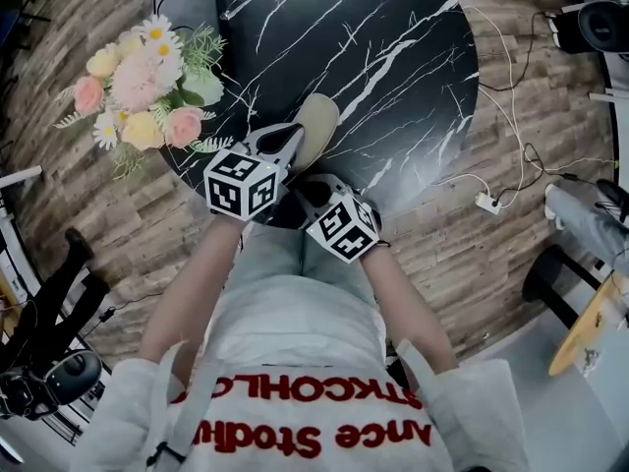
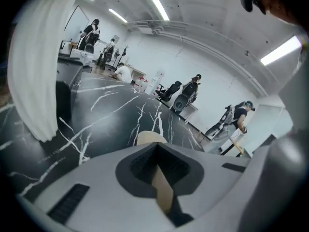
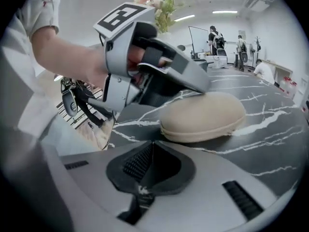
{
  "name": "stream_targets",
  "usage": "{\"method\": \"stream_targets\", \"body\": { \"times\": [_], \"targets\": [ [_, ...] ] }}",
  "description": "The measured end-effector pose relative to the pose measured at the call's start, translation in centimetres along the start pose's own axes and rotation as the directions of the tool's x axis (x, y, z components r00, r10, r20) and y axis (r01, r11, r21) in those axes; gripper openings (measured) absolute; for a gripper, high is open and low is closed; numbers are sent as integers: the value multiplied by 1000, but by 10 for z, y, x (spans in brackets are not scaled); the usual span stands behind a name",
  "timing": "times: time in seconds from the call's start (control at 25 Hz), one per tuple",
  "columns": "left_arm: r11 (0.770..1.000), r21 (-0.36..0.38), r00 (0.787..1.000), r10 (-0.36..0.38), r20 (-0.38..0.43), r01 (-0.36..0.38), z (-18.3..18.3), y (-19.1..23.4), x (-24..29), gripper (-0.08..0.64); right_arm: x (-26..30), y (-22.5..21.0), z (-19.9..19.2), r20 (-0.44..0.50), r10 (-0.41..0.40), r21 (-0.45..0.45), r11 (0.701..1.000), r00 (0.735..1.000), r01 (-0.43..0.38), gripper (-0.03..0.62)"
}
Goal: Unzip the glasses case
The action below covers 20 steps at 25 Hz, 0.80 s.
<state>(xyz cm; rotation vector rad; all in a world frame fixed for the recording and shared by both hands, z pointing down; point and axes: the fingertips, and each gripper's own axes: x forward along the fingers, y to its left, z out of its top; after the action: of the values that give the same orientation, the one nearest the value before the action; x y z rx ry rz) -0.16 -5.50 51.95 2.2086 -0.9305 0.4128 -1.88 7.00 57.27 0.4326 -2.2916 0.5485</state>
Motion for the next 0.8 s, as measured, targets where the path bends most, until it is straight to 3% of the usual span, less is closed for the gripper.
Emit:
{"method": "stream_targets", "body": {
  "times": [0.12,0.2,0.28,0.4,0.56,0.8],
  "targets": [
    [986,151,997,80,-21,-76,0,12,-14,2,-20,-23,-8,21,-90,87,992,996,88,20],
    [977,187,990,121,-79,-104,-15,25,-21,2,-32,-40,2,75,-167,149,977,983,155,41],
    [983,145,981,137,-134,-117,-34,36,-24,2,-38,-53,13,98,-224,151,966,970,208,68],
    [994,47,983,103,-152,-97,-47,32,-26,-1,-39,-60,21,47,-241,16,971,969,240,76],
    [994,64,981,93,-169,-83,-53,16,-22,0,-47,-74,17,-32,-247,-146,960,969,240,135],
    [997,47,967,-47,-251,61,-71,-28,1,0,-72,-114,6,-37,-343,-132,933,939,336,114]
  ]
}}
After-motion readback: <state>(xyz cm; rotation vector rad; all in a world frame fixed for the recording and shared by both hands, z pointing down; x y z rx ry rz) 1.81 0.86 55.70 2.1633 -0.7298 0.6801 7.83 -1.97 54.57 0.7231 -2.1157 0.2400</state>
